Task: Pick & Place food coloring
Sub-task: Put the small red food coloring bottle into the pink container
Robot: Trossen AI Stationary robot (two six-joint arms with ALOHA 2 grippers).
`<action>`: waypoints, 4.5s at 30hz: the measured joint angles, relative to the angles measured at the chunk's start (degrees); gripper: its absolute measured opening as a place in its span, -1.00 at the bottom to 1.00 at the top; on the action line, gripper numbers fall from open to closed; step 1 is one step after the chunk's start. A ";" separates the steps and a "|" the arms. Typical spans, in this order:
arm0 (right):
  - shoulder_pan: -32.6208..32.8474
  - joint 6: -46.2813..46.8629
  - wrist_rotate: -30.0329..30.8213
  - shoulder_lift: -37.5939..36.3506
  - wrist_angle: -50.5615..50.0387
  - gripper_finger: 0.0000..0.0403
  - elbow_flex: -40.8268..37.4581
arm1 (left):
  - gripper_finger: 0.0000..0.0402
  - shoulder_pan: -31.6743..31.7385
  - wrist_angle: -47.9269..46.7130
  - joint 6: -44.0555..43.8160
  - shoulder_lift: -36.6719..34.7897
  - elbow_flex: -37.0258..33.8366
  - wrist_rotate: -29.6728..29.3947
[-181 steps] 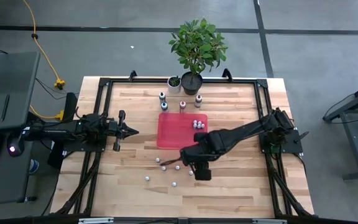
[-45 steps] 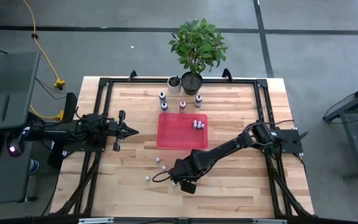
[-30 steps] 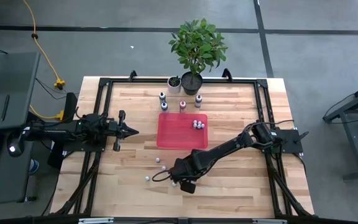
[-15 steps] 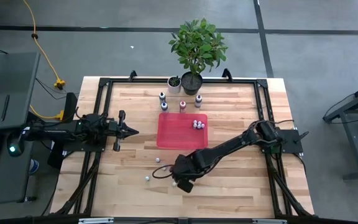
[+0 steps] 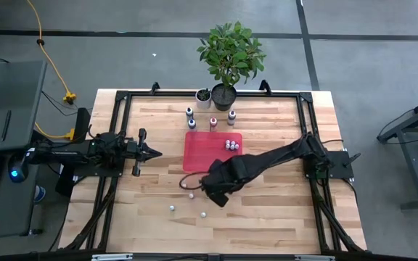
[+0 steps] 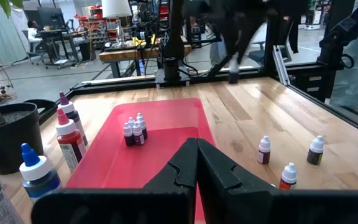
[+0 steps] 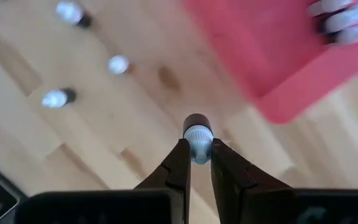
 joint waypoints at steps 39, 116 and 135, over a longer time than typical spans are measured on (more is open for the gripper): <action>-19.23 -7.32 3.28 8.28 3.42 -0.84 3.81 | -1.00 -0.01 0.00 -0.01 -0.02 0.00 0.01; -25.95 -0.74 1.34 14.28 11.63 -0.84 3.81 | -1.00 0.00 0.00 -0.02 0.00 0.01 0.00; -24.79 -2.93 1.56 11.60 6.20 -0.84 3.83 | -1.00 -0.01 0.00 -0.02 0.00 -0.01 0.00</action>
